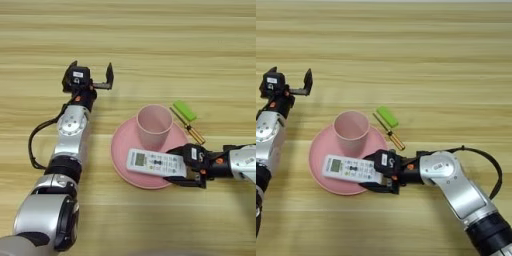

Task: Move the objects on the table

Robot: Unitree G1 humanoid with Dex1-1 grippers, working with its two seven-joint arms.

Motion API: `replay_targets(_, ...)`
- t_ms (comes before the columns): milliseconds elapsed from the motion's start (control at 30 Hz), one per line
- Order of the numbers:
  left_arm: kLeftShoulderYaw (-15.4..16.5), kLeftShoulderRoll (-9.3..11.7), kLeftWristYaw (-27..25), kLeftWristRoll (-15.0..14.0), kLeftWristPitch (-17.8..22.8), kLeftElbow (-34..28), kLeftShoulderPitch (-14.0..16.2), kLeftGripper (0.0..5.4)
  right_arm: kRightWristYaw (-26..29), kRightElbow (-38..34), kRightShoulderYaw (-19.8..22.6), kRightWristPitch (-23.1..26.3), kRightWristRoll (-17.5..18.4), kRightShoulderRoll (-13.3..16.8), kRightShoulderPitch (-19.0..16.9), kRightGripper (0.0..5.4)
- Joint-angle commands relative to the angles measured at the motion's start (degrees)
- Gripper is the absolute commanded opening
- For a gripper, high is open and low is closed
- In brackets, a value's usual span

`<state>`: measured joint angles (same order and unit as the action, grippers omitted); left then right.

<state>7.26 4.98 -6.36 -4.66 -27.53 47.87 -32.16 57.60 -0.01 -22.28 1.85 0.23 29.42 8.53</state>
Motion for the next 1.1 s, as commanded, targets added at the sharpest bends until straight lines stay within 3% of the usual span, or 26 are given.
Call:
replay_targets(33, -0.4, -0.5, 0.3, 0.5, -0.5, 0.5, -1.0, 5.4, -0.7, 1.1, -0.7, 0.3, -1.2, -0.4, 1.6, 2.91)
replay_targets(767, -0.8, -0.8, 0.7, 0.4, -0.6, 0.7, -1.2, 5.4, -1.1, 2.9, -2.3, 0.0, -2.6, -0.6, 1.5, 2.91)
replay_targets(1100, -0.9, -0.7, 0.7, 0.5, -0.8, 0.6, -1.1, 5.4, -1.3, 1.9, -1.7, 0.4, -2.1, -0.6, 1.6, 4.07)
